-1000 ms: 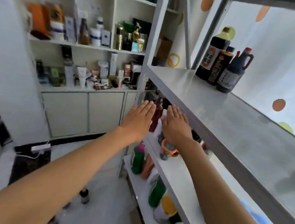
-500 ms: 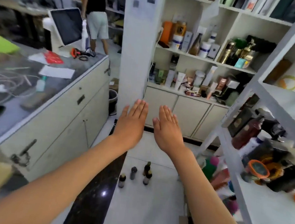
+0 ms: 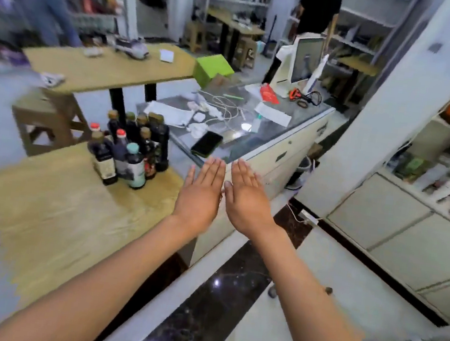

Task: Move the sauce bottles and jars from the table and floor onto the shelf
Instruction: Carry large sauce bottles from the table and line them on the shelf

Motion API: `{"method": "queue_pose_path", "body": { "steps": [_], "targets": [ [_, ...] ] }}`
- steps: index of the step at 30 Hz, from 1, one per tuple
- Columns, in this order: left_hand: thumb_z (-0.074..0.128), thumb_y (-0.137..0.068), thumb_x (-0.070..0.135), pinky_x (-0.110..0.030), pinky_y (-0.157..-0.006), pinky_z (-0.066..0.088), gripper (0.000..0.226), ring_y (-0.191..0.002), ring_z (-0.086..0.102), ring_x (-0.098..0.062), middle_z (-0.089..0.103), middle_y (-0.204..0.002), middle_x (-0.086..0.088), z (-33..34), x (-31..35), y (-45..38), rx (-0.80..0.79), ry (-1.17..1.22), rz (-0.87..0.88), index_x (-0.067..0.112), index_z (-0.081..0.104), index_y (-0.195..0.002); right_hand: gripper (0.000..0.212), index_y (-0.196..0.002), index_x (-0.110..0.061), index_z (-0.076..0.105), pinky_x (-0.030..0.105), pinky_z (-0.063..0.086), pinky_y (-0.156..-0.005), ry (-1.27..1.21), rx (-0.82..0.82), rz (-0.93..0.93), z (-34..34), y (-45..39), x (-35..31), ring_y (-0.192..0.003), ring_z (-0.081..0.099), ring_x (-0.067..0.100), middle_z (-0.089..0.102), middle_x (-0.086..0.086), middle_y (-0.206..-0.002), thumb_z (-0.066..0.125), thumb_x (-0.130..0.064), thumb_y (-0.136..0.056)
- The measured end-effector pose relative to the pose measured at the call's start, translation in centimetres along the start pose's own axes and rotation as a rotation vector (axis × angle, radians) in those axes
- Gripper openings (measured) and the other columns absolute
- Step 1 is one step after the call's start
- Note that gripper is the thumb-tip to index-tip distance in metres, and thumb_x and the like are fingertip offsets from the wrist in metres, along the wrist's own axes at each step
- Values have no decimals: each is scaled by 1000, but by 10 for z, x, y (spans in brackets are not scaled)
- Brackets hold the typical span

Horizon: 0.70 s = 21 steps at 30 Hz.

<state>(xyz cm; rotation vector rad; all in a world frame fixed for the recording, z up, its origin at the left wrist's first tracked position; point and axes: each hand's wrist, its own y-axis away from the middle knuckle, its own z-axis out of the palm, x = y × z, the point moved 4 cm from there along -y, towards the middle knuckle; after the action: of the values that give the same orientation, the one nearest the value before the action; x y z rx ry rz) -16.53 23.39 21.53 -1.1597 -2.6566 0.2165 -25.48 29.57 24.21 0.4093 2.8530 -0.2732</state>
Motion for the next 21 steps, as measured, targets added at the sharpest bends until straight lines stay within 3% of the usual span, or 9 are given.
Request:
{"method": "queue_pose_path", "body": {
  "steps": [7,14,18,21],
  "targets": [
    [27,-101,13,-43,-122,-1,62,-150,-11,-19,-6,-163,-5,-11,-150,57,27,-7,-269,11,-5,-155,58,-159,-9,11,30,-6,-121,-47,-107,-195,76,-42,-125,-154,0,17,6,9,-167,30,-21,-105],
    [29,-103,17,-43,-122,5,60,-150,-5,-18,0,-164,-4,-5,-251,86,23,20,-499,13,0,-155,58,-158,-8,15,33,4,-125,-138,-207,-300,139,-89,-196,-154,6,19,12,9,-166,33,-21,-105],
    [26,-105,20,-41,-122,6,55,-151,-2,-18,4,-164,-5,3,-294,73,-14,43,-577,12,5,-155,57,-156,-6,22,31,12,-123,-236,-239,-234,174,-137,-203,-152,16,20,21,11,-164,37,-21,-104],
    [27,-104,19,-37,-119,17,53,-150,11,-20,15,-162,-6,7,-320,47,-26,174,-614,12,13,-155,51,-150,-5,33,35,30,-115,-397,-239,-29,198,-181,-191,-144,33,28,35,15,-156,43,-18,-102]
  ]
}}
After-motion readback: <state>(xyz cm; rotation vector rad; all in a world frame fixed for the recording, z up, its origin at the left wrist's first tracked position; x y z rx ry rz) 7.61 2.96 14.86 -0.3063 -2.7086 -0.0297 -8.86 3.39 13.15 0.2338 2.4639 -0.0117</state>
